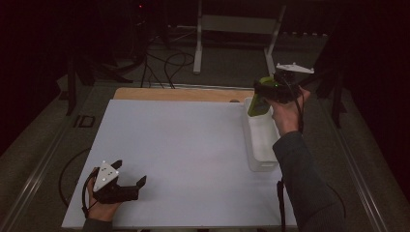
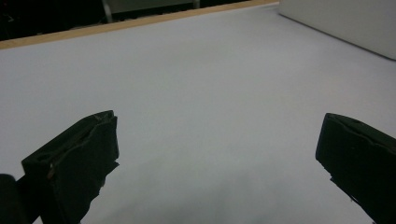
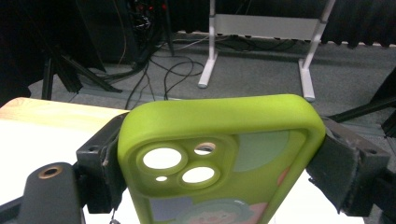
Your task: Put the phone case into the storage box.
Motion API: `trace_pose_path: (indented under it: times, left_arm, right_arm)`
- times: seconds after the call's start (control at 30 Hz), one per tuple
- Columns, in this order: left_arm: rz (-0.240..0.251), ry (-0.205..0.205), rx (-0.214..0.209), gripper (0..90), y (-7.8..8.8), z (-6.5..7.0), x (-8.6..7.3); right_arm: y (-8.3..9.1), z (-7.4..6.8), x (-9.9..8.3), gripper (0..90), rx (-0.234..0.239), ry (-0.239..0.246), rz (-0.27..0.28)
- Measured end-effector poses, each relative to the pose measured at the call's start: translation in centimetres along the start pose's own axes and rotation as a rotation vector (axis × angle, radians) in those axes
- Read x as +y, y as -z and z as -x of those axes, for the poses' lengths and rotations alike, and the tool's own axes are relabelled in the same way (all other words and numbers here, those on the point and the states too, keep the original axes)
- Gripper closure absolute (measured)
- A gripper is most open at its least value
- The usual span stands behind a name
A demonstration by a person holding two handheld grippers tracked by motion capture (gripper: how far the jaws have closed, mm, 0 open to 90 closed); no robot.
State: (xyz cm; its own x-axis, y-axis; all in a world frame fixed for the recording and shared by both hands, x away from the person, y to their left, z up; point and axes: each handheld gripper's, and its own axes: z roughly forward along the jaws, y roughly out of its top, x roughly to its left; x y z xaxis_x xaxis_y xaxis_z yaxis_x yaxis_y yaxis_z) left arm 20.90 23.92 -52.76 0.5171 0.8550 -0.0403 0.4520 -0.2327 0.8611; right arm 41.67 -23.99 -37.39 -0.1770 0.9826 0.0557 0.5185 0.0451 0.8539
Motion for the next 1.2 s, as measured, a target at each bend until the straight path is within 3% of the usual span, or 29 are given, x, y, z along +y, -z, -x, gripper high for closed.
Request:
trace_pose_path:
  times: [0.8,1.2]
  left_arm:
    - [-0.002,-0.002,-0.007,0.0,-0.1,0.1,0.0]
    - [0.001,-0.003,-0.007,0.0,0.0,0.1,0.0]
  right_arm:
    - [-1.8,0.7,0.5,16.0,-0.048,0.024,-0.010]
    - [-3.0,0.9,0.6,16.0,-0.079,0.011,-0.024]
